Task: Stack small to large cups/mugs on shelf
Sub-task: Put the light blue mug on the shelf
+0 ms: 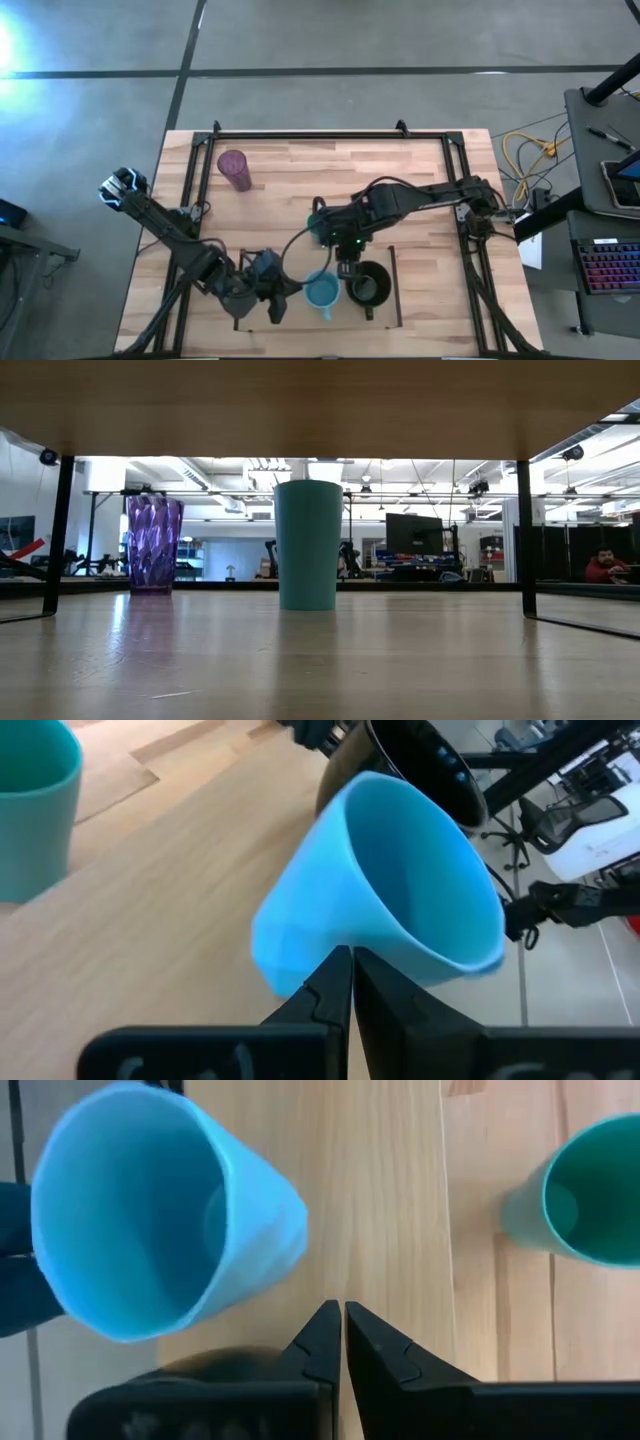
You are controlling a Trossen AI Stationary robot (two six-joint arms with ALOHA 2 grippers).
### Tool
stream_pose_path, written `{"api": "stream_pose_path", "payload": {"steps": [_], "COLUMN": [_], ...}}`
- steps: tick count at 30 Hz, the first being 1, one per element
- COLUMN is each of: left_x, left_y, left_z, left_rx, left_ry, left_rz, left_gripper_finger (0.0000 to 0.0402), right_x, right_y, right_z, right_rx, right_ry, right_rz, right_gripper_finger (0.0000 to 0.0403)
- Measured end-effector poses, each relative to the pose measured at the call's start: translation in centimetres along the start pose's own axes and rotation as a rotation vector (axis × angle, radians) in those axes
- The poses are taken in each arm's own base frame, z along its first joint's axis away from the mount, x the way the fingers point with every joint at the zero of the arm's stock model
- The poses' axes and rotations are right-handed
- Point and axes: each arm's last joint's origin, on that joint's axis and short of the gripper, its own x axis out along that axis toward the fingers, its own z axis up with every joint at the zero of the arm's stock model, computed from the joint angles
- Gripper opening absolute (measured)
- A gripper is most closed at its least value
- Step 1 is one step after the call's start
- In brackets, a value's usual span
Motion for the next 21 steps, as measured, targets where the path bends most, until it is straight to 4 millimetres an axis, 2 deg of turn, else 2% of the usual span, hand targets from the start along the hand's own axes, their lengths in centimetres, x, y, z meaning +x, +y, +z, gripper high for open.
{"api": "stream_pose_path", "payload": {"steps": [6, 21], "left_x": [0.2, 0.3], "left_y": [0.2, 0.2], "left_z": [0.2, 0.4], "left_rx": [0.015, 0.014], "left_ry": [-0.008, -0.013], "left_rz": [0.009, 0.009], "left_gripper_finger": [0.0000, 0.0000], "right_x": [-0.3, -0.2], "right_y": [-0.3, 0.1], "right_z": [-1.1, -1.8], "right_rx": [0.022, -0.001], "right_ry": [0.103, 0.171], "right_rz": [-0.035, -0.016], "right_gripper_finger": [0.0013, 0.0013]}}
